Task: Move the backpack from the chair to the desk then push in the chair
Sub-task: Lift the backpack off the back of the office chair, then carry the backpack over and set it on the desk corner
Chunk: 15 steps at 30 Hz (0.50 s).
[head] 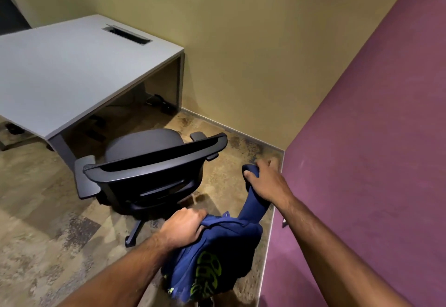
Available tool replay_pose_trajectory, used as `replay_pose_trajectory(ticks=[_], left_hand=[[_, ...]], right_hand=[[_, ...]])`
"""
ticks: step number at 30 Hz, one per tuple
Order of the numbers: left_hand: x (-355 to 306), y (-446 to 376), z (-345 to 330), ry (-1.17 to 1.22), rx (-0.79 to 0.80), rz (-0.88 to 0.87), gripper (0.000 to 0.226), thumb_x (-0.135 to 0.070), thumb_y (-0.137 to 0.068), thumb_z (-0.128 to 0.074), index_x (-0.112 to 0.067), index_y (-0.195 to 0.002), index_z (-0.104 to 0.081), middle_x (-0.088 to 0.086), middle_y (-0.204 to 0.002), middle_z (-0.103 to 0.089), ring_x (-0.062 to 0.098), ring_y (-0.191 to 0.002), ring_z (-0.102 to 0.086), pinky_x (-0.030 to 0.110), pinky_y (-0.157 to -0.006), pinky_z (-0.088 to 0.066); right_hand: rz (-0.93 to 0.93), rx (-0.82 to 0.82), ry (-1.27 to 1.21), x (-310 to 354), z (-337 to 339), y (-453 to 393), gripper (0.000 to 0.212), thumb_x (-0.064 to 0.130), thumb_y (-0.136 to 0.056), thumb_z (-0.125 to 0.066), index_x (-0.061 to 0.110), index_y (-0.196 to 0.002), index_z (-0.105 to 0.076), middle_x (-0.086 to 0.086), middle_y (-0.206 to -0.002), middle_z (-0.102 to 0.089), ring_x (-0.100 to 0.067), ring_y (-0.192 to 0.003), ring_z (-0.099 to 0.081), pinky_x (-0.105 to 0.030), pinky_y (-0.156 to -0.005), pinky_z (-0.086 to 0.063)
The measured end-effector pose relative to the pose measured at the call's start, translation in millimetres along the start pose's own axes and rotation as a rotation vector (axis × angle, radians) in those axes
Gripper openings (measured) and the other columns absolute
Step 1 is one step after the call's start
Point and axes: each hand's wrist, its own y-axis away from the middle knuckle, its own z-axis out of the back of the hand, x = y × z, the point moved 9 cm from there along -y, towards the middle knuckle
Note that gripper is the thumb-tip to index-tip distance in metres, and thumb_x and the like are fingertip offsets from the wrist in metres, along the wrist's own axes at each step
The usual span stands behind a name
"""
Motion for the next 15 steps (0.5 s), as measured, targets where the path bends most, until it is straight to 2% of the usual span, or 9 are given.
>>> replay_pose_trajectory(ticks=[2,4,6,8,9,11,13,15], left_hand=[[-4.6,-0.1,0.2,0.003,0.007,-0.007,0.014,-0.025,-0.091,-0.049,-0.02,-0.102,-0.054,0.012,-0.104,-0.071,0.04,-0.098,-0.065,0.046,-0.077,-0.051],[-4.5,0.3,2.6,-0.014,0.008,-0.003,0.015,-0.027,-0.091,-0.048,-0.02,-0.102,-0.054,0.013,-0.104,-0.071,0.041,-0.098,-0.065,0.046,-0.077,-0.051],[-2.2,1.2,8.2,-0.036,-0.003,0.005,0.016,-0.03,-0.092,-0.048,-0.02,-0.102,-0.056,0.014,-0.103,-0.071,0.042,-0.098,-0.065,0.046,-0.077,-0.05],[-1.6,1.4,14.6,-0.035,-0.026,-0.002,0.016,-0.031,-0.093,-0.049,-0.02,-0.101,-0.056,0.014,-0.101,-0.071,0.041,-0.098,-0.065,0.045,-0.076,-0.049],[-2.4,1.1,17.3,-0.029,-0.032,-0.01,0.015,-0.031,-0.093,-0.049,-0.021,-0.1,-0.056,0.013,-0.1,-0.072,0.04,-0.097,-0.065,0.044,-0.075,-0.05],[-4.6,-0.6,19.0,-0.03,-0.023,-0.024,0.014,-0.031,-0.092,-0.049,-0.021,-0.099,-0.056,0.012,-0.099,-0.072,0.039,-0.096,-0.066,0.044,-0.076,-0.051],[-5.8,-2.5,18.6,-0.042,-0.007,-0.032,0.014,-0.031,-0.092,-0.049,-0.02,-0.1,-0.055,0.012,-0.099,-0.071,0.039,-0.096,-0.066,0.046,-0.077,-0.052],[-6.3,-5.5,21.4,-0.039,-0.012,-0.041,0.015,-0.031,-0.093,-0.05,-0.021,-0.101,-0.056,0.012,-0.1,-0.071,0.038,-0.097,-0.066,0.045,-0.078,-0.053]], right_hand=[[0.114,0.139,0.067,-2.5,-23.4,5.2,0.066,0.06,-0.099,-0.053,0.023,-0.152,-0.041,-0.011,-0.162,-0.021,-0.035,-0.144,-0.034,-0.048,-0.115,-0.036],[0.214,0.351,0.082,-4.4,-52.5,18.2,0.081,0.07,-0.095,-0.053,0.024,-0.159,-0.034,-0.009,-0.166,-0.023,-0.028,-0.15,-0.029,-0.042,-0.119,-0.029],[0.291,0.595,-0.033,-3.2,-82.4,41.6,0.086,0.071,-0.086,-0.064,0.022,-0.154,-0.043,-0.004,-0.158,-0.044,-0.015,-0.139,-0.045,-0.024,-0.109,-0.036],[0.321,0.701,-0.112,-3.3,-102.3,62.6,0.078,0.063,-0.074,-0.079,0.026,-0.138,-0.056,0.006,-0.133,-0.064,-0.007,-0.115,-0.061,-0.017,-0.09,-0.045],[0.329,0.69,-0.121,-6.5,-109.2,66.3,0.075,0.055,-0.07,-0.086,0.027,-0.134,-0.058,0.01,-0.125,-0.066,-0.005,-0.108,-0.063,-0.019,-0.087,-0.048],[0.302,0.566,-0.114,-18.2,-117.9,63.0,0.074,0.039,-0.069,-0.091,0.031,-0.134,-0.058,0.011,-0.124,-0.065,-0.006,-0.108,-0.063,-0.025,-0.09,-0.05],[0.252,0.433,-0.094,-26.8,-117.1,57.9,0.064,0.032,-0.075,-0.086,0.032,-0.135,-0.06,0.008,-0.124,-0.068,-0.012,-0.108,-0.065,-0.029,-0.093,-0.051],[0.221,0.371,-0.091,-31.4,-116.4,54.1,0.046,0.032,-0.085,-0.078,0.031,-0.13,-0.064,0.006,-0.12,-0.072,-0.017,-0.107,-0.067,-0.032,-0.091,-0.052]])
